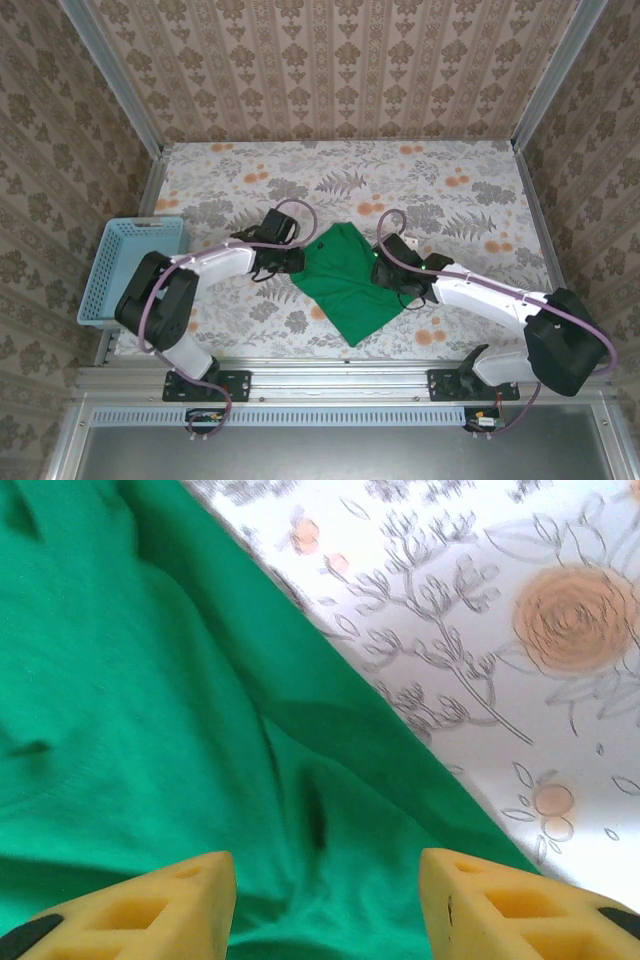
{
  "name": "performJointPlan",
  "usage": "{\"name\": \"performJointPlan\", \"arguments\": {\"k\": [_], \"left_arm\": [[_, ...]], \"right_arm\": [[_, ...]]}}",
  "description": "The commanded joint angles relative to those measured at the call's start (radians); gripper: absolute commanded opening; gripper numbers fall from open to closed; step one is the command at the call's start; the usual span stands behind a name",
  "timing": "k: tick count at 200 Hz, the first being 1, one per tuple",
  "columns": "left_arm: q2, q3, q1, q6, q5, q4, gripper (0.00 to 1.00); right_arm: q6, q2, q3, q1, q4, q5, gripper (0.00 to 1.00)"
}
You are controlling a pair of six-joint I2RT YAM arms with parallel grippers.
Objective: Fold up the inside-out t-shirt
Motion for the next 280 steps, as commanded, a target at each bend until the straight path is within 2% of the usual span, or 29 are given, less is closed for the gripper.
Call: {"name": "performJointPlan", "arguments": {"k": [1,20,45,95,143,194,217,233,256,280], "left_arm": [[0.048,0.082,0.019,0.014,0.019,0.011,0.16],[0.081,0.140,0.030,0.021,0.023,-0.002,0.05],[0.104,0.213,0.034,0.036,0.027,-0.024,0.03],[0.183,0.336,0.038,0.073,0.029,-0.079,0.04],[0.242,0.400,0.041,0.106,0.019,-0.098,0.07],[0.297,0.409,0.050,0.094,0.012,-0.075,0.07],[0.318,0.405,0.055,0.085,0.004,-0.068,0.07],[0.329,0.404,0.062,0.075,0.005,-0.065,0.07],[0.338,0.407,0.068,0.068,0.002,-0.062,0.07],[0.347,0.415,0.075,0.062,-0.003,-0.064,0.07]], "right_arm": [[0.027,0.009,-0.068,0.010,-0.003,-0.017,0.53],[0.058,0.015,-0.103,0.037,-0.004,-0.009,0.52],[0.093,0.038,-0.129,0.080,0.010,-0.011,0.51],[0.034,-0.010,-0.123,0.090,0.022,-0.028,0.49],[-0.078,-0.075,-0.126,0.008,0.045,-0.060,0.52],[-0.158,0.021,-0.110,-0.034,0.126,-0.120,0.51],[-0.157,0.080,-0.111,-0.031,0.157,-0.157,0.43],[-0.153,0.100,-0.110,-0.015,0.151,-0.154,0.32],[-0.129,0.071,-0.104,0.044,0.094,-0.110,0.16],[-0.052,0.006,-0.130,0.106,0.057,-0.078,0.10]]}}
